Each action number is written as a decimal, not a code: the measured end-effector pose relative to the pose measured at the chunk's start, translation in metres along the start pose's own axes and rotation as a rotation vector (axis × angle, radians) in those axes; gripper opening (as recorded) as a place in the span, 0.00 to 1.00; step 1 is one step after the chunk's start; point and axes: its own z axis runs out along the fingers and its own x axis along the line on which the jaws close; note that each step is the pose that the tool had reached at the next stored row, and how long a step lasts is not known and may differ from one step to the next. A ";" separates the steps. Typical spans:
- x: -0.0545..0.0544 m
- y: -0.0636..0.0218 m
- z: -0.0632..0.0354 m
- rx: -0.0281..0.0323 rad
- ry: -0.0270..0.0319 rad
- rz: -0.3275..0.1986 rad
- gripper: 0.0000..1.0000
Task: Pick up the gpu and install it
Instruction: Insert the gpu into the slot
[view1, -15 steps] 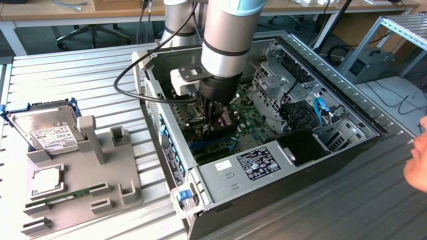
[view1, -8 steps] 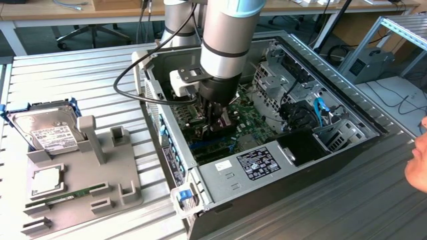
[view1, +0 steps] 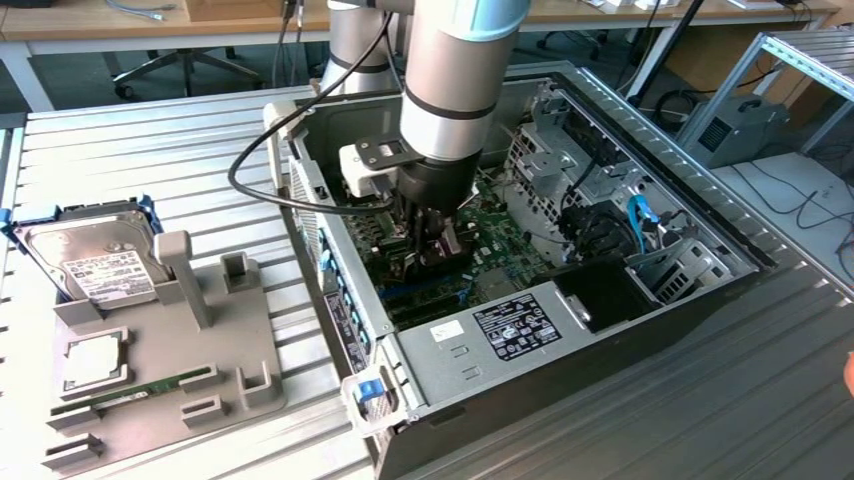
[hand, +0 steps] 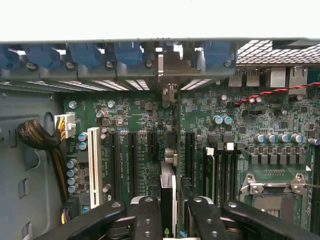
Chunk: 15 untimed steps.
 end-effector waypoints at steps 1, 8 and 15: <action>0.000 0.0000 0.0010 0.0001 0.0001 0.000 0.26; 0.000 -0.0003 0.0018 0.0001 -0.0014 0.000 0.26; 0.000 -0.0007 -0.0022 0.0001 -0.0004 0.000 0.40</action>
